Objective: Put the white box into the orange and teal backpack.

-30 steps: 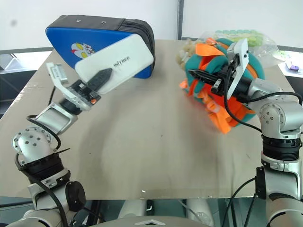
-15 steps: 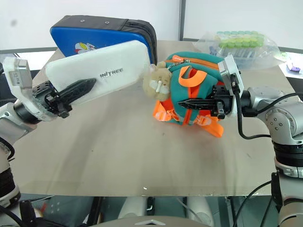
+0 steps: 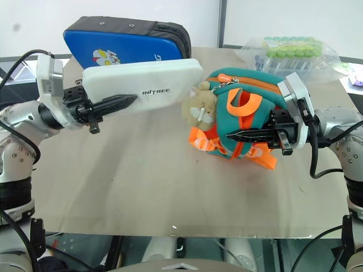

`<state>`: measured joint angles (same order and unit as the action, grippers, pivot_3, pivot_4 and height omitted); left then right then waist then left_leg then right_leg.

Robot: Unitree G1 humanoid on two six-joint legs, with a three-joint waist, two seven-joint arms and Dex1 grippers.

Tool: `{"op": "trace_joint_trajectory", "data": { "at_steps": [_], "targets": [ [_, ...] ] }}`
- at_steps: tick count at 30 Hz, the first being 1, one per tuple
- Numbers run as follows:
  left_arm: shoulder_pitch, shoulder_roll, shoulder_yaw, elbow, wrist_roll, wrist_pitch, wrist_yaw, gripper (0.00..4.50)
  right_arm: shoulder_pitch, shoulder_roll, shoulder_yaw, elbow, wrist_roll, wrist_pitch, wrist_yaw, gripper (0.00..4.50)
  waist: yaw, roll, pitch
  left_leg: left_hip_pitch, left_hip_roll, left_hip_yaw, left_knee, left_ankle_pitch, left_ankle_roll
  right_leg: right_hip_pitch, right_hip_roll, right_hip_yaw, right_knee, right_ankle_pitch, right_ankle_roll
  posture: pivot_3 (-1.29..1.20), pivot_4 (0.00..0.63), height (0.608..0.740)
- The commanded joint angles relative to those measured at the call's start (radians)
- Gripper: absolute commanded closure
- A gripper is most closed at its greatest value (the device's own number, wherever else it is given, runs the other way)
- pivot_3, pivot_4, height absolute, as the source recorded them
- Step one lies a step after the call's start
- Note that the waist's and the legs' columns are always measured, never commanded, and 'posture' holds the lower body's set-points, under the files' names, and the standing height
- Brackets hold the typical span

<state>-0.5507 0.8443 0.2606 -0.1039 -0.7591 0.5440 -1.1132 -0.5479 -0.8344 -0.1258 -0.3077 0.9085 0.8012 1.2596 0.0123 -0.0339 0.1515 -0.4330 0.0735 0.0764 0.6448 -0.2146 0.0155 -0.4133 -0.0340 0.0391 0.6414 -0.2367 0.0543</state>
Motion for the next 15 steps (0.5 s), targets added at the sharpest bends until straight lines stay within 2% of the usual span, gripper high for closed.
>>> {"op": "trace_joint_trajectory", "data": {
  "at_steps": [1,8,15],
  "targets": [
    [-0.068,0.010,-0.029,0.053,0.047,-0.079,-0.074,3.53,0.005,-0.017,-0.051,-0.045,0.021,-0.036,0.009,4.46,0.000,0.000,0.000,0.000,0.000,0.000,0.000,0.000,0.000,0.000,0.000,0.000,0.000,0.000,0.000,0.00,0.150,0.740],
    [-0.122,-0.063,-0.179,0.106,0.148,-0.199,-0.209,3.53,0.038,-0.014,-0.047,-0.055,-0.002,-0.077,-0.005,4.46,0.001,0.000,0.000,-0.001,0.000,0.000,0.002,0.000,0.000,0.000,0.000,0.000,0.000,0.001,0.001,0.00,0.150,0.740],
    [-0.208,-0.192,-0.291,0.097,0.214,-0.225,-0.195,3.53,0.081,-0.002,-0.006,-0.081,-0.116,-0.175,-0.044,4.46,0.003,0.000,0.000,-0.002,0.000,-0.001,0.004,0.000,0.000,0.001,0.000,0.000,0.001,0.001,0.002,0.00,0.150,0.740]
  ]
}}
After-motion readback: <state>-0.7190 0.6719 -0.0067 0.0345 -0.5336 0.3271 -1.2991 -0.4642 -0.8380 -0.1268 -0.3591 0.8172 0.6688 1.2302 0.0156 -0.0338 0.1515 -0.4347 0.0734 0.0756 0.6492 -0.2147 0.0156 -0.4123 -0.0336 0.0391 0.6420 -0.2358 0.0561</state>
